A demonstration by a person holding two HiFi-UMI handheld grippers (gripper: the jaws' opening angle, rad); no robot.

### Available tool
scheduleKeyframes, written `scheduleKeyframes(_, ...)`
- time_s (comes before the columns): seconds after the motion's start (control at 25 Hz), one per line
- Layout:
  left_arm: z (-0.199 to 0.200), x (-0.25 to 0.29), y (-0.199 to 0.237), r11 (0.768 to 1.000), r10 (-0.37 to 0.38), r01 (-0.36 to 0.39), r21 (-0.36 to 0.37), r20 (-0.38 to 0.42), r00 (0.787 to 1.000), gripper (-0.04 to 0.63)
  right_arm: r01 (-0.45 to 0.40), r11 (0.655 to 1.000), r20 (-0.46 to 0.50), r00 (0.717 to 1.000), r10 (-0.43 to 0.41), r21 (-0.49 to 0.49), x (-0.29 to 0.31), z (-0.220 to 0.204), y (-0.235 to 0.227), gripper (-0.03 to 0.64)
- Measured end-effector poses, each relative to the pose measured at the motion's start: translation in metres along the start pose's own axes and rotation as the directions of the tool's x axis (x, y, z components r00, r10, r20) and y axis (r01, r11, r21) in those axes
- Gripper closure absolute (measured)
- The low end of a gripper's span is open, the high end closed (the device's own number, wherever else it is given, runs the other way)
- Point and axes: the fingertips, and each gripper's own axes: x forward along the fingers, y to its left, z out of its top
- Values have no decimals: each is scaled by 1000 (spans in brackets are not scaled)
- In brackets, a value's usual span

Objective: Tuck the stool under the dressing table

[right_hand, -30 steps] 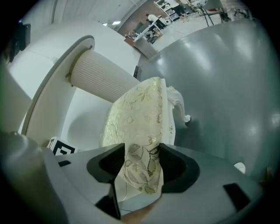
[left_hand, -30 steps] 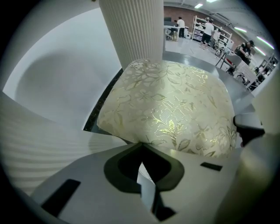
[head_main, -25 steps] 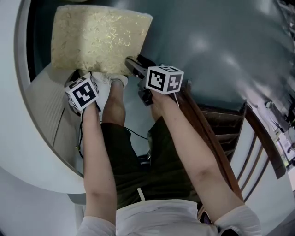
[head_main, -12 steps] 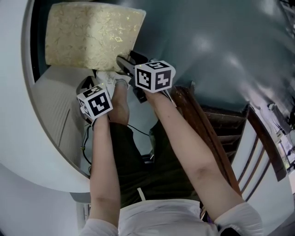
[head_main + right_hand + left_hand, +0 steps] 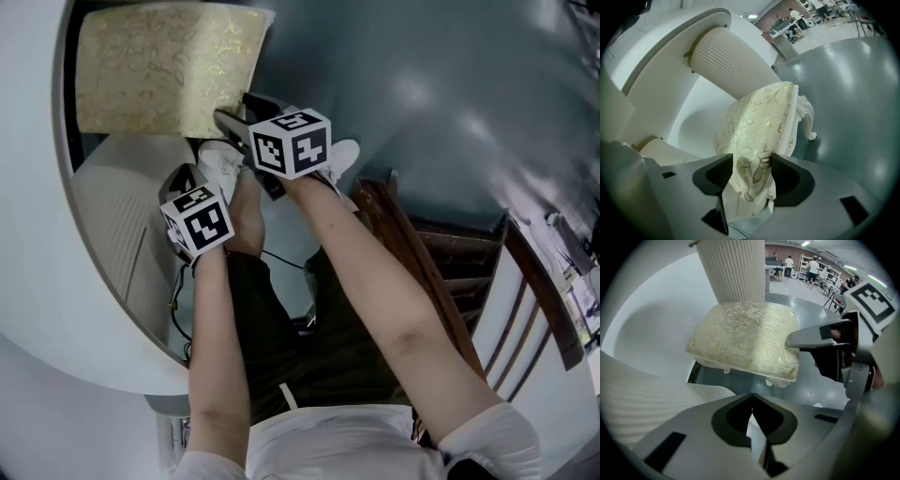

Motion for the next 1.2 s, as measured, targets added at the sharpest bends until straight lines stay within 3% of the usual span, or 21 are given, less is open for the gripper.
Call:
scheduleKeyframes(0.48,15,-11,31,1000,12,-12,-13,5,1000,592,-104,994,32,994,105,-34,60,46,60,360)
scheduleKeyframes(0.96,5,3,12,1000,16,-16,-23,-1,1000,592,-165,986,40,985,166,-32,75,40,54,382)
scheduleKeyframes(1.12,8,2,10,1000,17,-16,-16,9,1000,592,-202,979,28,979,203,-29,73,41,57,354)
scheduleKeyframes(1.2,13,-1,10,1000,14,-14,0,23,1000,592,-202,979,22,979,203,-38,69,40,56,376)
